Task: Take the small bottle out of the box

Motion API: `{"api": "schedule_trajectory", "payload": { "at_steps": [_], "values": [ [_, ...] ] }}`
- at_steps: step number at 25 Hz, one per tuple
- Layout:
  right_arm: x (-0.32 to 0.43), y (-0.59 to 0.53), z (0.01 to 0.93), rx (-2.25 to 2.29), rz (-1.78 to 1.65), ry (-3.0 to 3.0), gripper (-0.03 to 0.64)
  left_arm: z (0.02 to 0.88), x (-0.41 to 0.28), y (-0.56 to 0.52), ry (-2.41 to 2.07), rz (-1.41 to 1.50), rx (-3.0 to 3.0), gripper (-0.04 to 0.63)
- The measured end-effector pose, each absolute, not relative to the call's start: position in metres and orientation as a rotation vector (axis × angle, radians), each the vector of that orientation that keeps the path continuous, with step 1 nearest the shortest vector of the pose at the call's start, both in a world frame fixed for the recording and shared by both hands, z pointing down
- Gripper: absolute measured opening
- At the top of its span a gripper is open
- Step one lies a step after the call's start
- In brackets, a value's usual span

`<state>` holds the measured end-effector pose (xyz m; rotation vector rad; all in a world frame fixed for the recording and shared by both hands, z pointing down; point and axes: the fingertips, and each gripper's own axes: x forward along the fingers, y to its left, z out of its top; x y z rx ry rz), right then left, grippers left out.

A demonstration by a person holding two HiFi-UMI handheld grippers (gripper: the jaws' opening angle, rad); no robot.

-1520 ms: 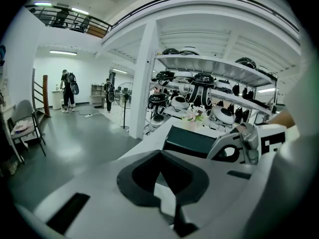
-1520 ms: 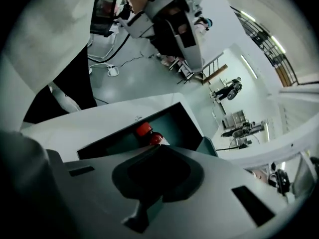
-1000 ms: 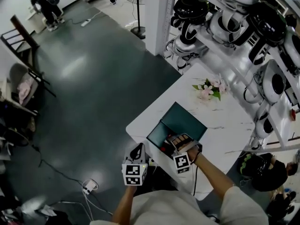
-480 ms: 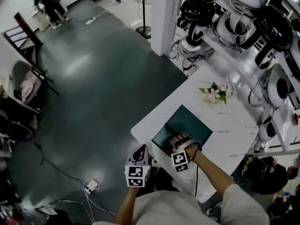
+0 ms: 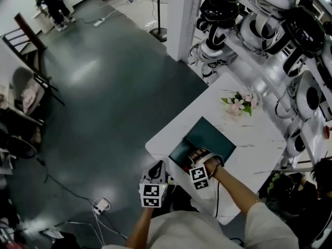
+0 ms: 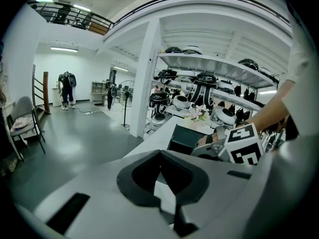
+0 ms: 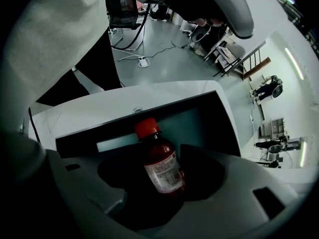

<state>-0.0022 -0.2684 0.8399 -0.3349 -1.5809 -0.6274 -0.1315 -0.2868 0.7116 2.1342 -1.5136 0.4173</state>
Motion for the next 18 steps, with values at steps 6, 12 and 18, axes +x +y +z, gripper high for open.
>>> {"api": "schedule_trajectory", "payload": {
  "at_steps": [6, 12, 18],
  "values": [
    [0.000, -0.268, 0.836, -0.278, -0.618, -1.614, 0.259, 0.705, -0.134, -0.287, -1.524, 0.412, 2.141, 0.018],
    [-0.004, -0.267, 0.826, -0.190, -0.588, -1.672, 0.256, 0.702, -0.133, -0.281, -1.532, 0.414, 2.148, 0.018],
    [-0.002, -0.268, 0.812, -0.065, -0.516, -1.753, 0.258, 0.696, -0.123, -0.277, -1.526, 0.408, 2.169, 0.018]
  ]
}}
